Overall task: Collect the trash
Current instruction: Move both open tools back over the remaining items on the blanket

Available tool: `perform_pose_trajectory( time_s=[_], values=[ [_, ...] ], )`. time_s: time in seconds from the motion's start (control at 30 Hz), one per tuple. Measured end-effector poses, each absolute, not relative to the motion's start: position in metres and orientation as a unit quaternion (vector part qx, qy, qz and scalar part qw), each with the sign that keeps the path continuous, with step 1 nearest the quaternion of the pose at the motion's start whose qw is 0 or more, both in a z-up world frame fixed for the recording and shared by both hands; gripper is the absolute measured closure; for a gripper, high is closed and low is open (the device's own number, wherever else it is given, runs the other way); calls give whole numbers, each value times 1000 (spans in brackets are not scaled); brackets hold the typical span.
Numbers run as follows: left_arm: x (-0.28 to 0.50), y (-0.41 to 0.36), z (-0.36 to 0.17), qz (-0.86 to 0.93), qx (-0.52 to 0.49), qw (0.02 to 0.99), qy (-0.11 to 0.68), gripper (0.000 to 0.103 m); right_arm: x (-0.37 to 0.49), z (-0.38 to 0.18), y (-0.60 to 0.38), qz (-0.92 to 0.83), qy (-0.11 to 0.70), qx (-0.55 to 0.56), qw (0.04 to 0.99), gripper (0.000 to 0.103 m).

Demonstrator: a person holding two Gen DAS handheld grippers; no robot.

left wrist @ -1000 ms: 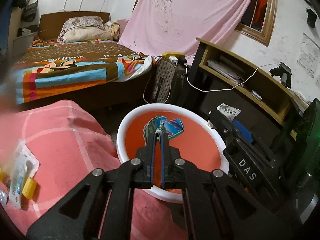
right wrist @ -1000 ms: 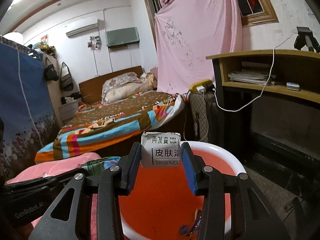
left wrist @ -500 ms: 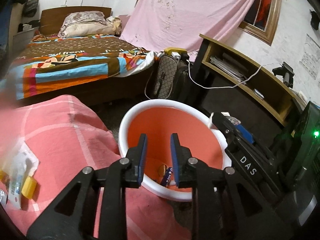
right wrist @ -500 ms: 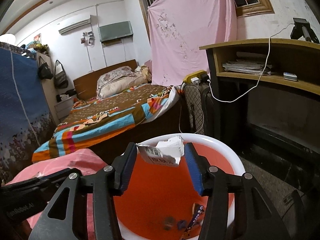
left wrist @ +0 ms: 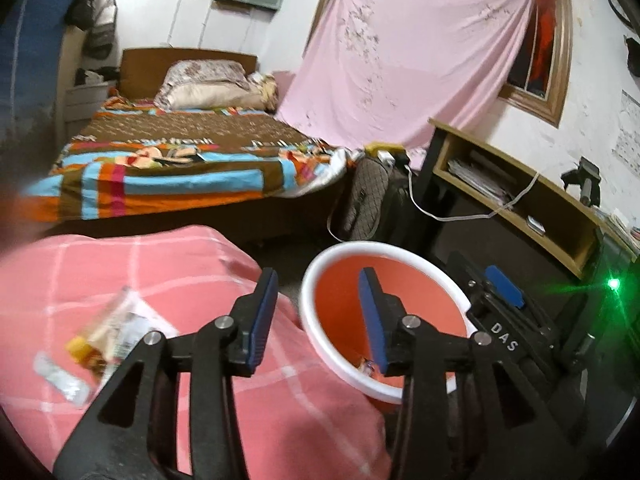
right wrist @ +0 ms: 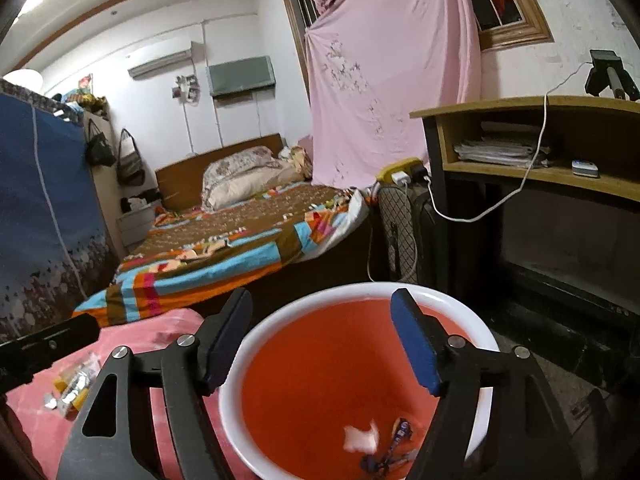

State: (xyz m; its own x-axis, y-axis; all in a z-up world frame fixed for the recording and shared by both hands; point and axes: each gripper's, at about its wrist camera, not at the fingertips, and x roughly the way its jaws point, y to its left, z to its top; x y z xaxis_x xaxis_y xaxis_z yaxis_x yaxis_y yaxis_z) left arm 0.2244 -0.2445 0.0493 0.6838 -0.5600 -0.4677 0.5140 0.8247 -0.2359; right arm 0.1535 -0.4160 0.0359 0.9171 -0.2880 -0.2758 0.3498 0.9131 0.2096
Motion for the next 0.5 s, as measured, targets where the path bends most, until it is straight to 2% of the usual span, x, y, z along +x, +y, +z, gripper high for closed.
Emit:
perform_pose_trajectory(
  time_s=[0.17, 0.27, 0.3, 0.33, 0.37, 0.43, 0.5],
  values=[
    [213, -211, 60, -258, -55, 937, 231, 64, 144, 50, -392, -146, 67, 106, 981, 19],
    [207, -191, 65, -232, -60, 948, 210, 50, 139, 59, -376, -127, 37, 96, 987, 14],
    [203, -181, 67, -217, -63, 954, 199, 42, 138, 61, -371, -121, 28, 92, 988, 12],
    [200, -174, 68, -209, -65, 957, 190, 34, 136, 64, -365, -116, 19, 88, 989, 6],
    [197, -165, 69, -199, -69, 961, 177, 31, 134, 66, -360, -108, 9, 83, 991, 0],
    [191, -150, 70, -175, -71, 969, 156, 14, 130, 70, -347, -94, -8, 73, 993, 0],
    [186, -138, 72, -155, -75, 975, 137, 15, 127, 74, -335, -78, -22, 63, 995, 0]
  ],
)
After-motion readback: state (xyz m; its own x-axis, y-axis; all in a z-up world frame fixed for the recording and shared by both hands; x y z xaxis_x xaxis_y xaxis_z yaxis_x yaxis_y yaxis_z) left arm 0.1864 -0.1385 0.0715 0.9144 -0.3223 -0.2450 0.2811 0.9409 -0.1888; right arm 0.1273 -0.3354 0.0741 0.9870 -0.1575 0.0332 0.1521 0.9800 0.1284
